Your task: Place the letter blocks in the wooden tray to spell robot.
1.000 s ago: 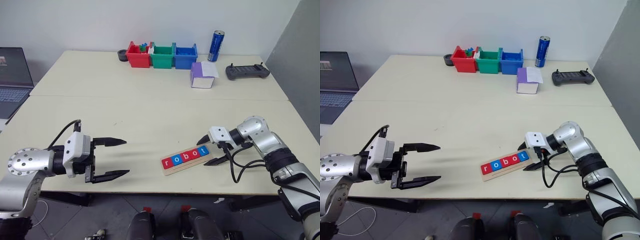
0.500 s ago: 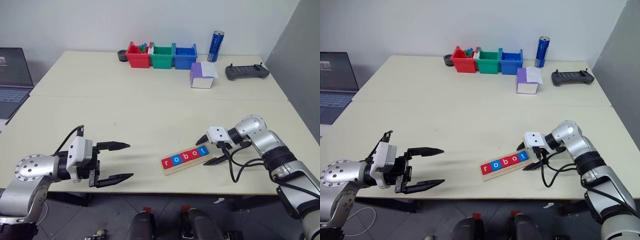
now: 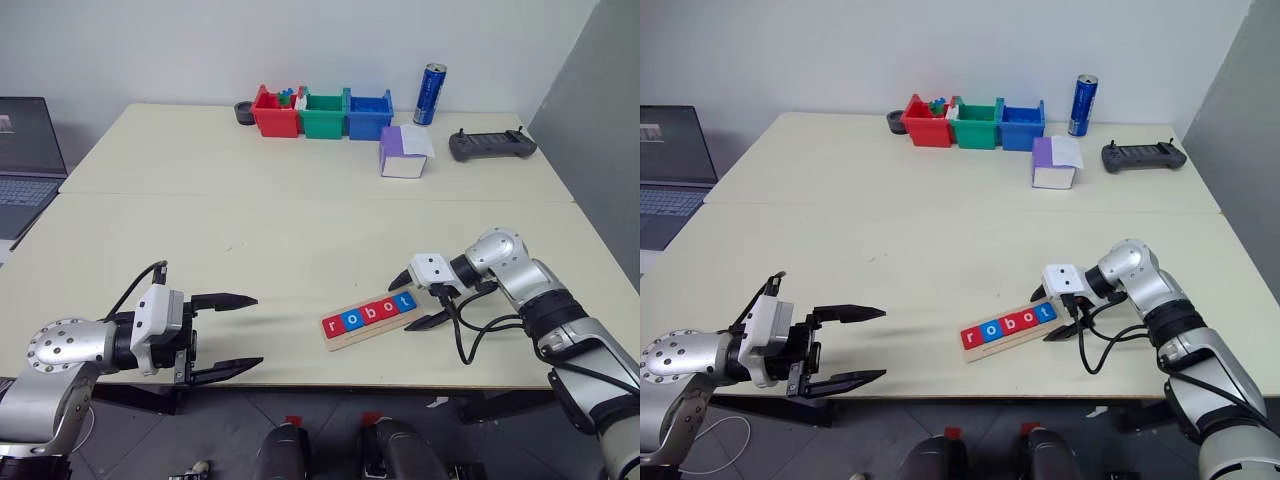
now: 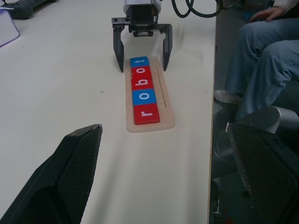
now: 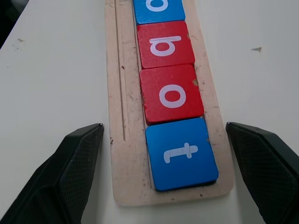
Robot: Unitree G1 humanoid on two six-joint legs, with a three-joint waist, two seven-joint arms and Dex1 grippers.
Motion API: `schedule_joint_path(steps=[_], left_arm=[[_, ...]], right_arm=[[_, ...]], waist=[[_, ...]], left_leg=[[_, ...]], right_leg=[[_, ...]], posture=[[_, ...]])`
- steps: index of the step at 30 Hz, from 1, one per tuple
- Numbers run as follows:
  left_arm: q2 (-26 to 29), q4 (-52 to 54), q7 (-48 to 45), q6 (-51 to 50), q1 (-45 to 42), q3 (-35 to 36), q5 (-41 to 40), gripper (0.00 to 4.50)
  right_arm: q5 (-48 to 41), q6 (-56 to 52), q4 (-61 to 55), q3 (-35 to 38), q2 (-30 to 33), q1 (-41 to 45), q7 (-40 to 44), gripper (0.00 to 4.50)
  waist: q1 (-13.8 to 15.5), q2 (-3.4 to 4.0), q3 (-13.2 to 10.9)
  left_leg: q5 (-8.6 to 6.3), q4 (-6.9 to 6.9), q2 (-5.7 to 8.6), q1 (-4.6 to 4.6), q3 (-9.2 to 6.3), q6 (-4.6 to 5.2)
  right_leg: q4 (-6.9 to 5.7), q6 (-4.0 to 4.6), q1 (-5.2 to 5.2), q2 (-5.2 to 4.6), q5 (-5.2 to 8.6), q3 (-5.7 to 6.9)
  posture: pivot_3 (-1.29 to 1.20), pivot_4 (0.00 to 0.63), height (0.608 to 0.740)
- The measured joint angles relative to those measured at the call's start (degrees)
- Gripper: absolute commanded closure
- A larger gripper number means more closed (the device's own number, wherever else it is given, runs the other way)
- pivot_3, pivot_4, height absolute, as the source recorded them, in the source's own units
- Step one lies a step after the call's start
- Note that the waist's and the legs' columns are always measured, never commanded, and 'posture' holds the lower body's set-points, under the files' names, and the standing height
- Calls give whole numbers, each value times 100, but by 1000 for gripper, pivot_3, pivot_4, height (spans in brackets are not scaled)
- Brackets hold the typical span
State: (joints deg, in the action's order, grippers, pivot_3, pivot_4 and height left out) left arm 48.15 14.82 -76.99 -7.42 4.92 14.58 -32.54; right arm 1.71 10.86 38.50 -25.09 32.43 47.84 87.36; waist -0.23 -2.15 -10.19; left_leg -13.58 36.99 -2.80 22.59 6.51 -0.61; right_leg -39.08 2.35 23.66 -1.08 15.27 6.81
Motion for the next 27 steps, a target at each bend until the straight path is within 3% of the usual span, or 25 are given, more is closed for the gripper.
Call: schedule_joint_path(steps=[4,17,27], left_arm=[[55,-11,-11,0,-18,34,-3,0],[93,-133,-117,16,-144,23,11,0],[79,-340,-122,171,-242,-146,130,0]], right_arm=[[98,-51,62,-75,-50,83,-9,1103],[170,-1364,-486,51,-42,10,-385,1107],[172,-2859,-2128,346,100,-759,-1152,1107]], waist=[[0,-3,5],[11,-2,8],[26,-1,7]], left_leg=[[0,-1,-1,-22,-2,0],[-1,-2,0,-22,-4,0],[-2,-3,2,3,-8,1]], right_leg=[[1,0,-21,0,0,0],[4,0,-24,-2,0,0],[11,0,-6,-4,1,5]], posture=[[0,150,740],[0,150,740],[0,150,740]])
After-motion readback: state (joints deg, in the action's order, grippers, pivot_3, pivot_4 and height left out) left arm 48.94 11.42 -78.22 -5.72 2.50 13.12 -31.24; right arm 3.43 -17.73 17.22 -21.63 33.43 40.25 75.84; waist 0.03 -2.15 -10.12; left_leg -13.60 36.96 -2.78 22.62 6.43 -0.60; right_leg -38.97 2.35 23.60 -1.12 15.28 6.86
